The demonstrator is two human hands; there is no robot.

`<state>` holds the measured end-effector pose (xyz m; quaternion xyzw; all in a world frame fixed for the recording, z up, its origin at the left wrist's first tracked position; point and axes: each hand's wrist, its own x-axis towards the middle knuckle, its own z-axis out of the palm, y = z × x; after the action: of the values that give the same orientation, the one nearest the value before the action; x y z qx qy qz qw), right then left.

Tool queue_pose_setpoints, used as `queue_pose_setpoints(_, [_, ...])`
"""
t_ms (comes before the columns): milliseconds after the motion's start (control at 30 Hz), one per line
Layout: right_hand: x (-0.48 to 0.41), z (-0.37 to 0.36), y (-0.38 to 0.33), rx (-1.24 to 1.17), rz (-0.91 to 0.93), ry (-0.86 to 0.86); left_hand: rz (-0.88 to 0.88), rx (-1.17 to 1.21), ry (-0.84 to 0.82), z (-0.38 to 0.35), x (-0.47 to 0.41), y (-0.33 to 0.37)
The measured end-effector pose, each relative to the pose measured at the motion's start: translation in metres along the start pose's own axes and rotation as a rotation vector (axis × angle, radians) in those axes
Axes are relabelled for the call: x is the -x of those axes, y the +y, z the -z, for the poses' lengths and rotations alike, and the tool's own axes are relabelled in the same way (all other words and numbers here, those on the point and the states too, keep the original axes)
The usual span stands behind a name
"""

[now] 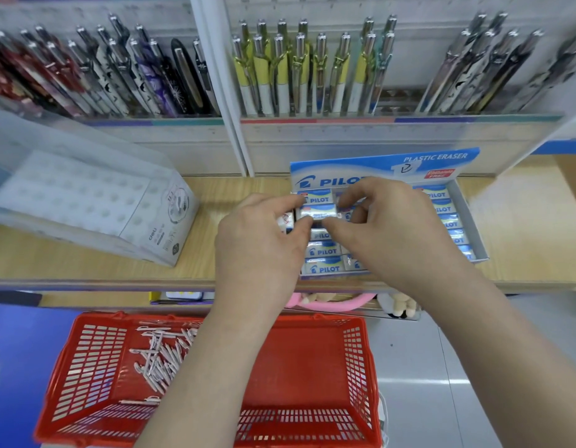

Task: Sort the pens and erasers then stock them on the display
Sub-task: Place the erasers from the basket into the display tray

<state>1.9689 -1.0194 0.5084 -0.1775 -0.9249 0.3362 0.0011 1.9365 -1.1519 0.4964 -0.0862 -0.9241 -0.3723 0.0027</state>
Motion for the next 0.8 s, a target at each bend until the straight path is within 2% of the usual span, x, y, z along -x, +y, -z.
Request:
queue_pose_setpoints(133, [0.002,0.003,0.001,-0.007,0.027,-0.021,-0.012,-0.020,-0.009,0.002,0.000,0.000])
queue_pose_setpoints(200, [0.004,0.006,0.002,-0.114,-0.010,-0.003,-0.020,-0.014,-0.012,0.004,0.000,0.000])
queue_pose_setpoints(267, [0.007,0.014,0.001,-0.415,-0.143,0.009,-0.023,0.015,0.016,0.007,0.000,0.000])
queue_pose_setpoints(333, [0.009,0.024,0.000,-0.926,-0.315,-0.097,-0.013,0.084,0.041,0.011,0.002,0.003])
queue_pose_setpoints(367, [0.010,0.028,-0.001,-1.156,-0.361,-0.168,-0.001,0.146,0.028,0.015,0.005,0.006])
queue_pose_setpoints(433, [0.014,0.032,-0.001,-1.393,-0.366,-0.254,0.006,0.321,-0.041,0.022,0.015,0.019])
queue_pose_setpoints(567, [0.023,0.032,-0.001,-1.485,-0.239,-0.229,-0.031,0.475,-0.111,0.027,0.033,0.039])
queue_pose_setpoints(800, [0.035,0.031,-0.002,-1.312,-0.155,-0.184,-0.003,0.572,-0.046,0.028,0.031,0.037])
